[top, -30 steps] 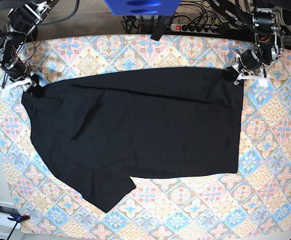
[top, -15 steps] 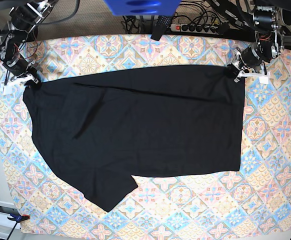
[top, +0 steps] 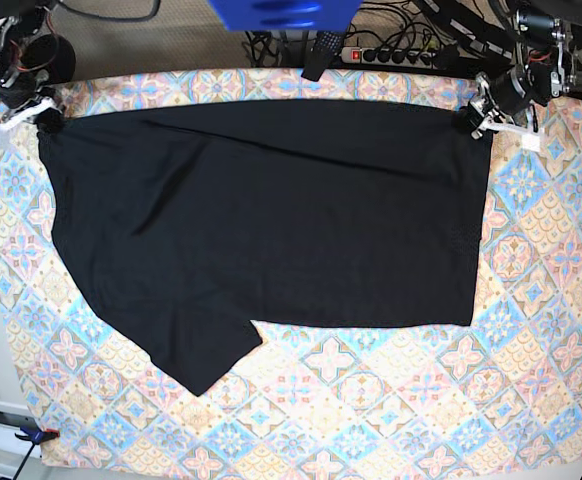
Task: Fold the T-shirt properly
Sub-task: 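Pull the grasped shirt edge toward the robot with both grippers, then adjust grips on the shirt edge and spread it taut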
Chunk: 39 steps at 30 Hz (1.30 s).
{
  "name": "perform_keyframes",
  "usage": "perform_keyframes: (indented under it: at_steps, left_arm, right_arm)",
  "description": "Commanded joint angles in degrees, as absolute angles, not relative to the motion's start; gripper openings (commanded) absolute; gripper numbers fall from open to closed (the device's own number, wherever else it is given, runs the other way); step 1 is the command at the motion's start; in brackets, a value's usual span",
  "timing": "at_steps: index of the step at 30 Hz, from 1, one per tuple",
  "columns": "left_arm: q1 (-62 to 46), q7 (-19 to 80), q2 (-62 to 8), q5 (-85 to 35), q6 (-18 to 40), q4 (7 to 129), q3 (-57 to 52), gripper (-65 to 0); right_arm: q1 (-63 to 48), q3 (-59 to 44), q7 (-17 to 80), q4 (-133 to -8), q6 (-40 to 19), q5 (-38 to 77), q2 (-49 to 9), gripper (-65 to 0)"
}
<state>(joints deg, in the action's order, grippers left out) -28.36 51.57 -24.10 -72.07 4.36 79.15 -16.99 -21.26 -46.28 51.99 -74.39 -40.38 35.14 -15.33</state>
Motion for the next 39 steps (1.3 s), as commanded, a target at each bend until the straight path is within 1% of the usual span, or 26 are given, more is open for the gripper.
perform_keyframes:
  at_steps: [1,9,17,24,27,29,32,33,35,39]
  left_arm:
    - [-29.5,50.5,-26.2,-71.4,3.9,79.9,-17.5,-65.0]
    - [-34.0,50.4,-27.4,-71.4,3.9,81.5,-17.9,-65.0]
    - [-34.4,50.5,-27.8,-71.0,3.9,82.2,-17.5,-65.0]
    - [-34.1,50.3,-28.7,-63.9,3.9,82.2,-17.7,-65.0]
    - [-33.9,50.3,-28.7,-63.1,3.9,82.2,-17.5,-65.0]
    - [-33.5,50.4,-28.7,-62.9,3.9,82.2,-17.5,-65.0]
    - [-33.3,50.4,-28.7,-62.5,3.9,82.2,-17.4,-65.0]
    - [-33.3,50.4,-28.7,-61.8,3.9,82.2,-17.4,-65.0]
    - [-33.2,50.4,-28.7,-59.8,3.9,82.2,-17.4,-65.0]
    - [-33.2,50.4,-28.5,-58.4,3.9,82.2,-17.4,-65.0]
  right_arm:
    - [-22.6,-47.2,51.7,-75.6,-40.0,35.5,-16.7,-65.0]
    - [-27.7,-47.5,53.3,-80.8,-40.0,35.5,-14.3,-65.0]
    - [-29.1,-47.4,53.3,-86.5,-40.0,35.5,-11.4,-65.0]
    - [-29.2,-47.3,53.3,-89.0,-40.0,35.5,-11.4,-65.0]
    - [-28.9,-47.2,53.3,-89.0,-40.0,35.5,-11.4,-64.8]
    - [-28.9,-47.1,53.3,-89.0,-40.0,35.5,-11.4,-61.2]
    - [-28.8,-47.1,53.3,-89.0,-40.0,35.5,-11.4,-52.5]
    - [-28.8,-47.1,53.3,-89.0,-40.0,35.5,-11.4,-50.6]
    - [-28.8,-47.1,53.3,-89.0,-40.0,35.5,-11.4,-49.2]
    - [-26.4,-45.8,53.3,-89.0,-40.0,35.5,-11.4,-49.7]
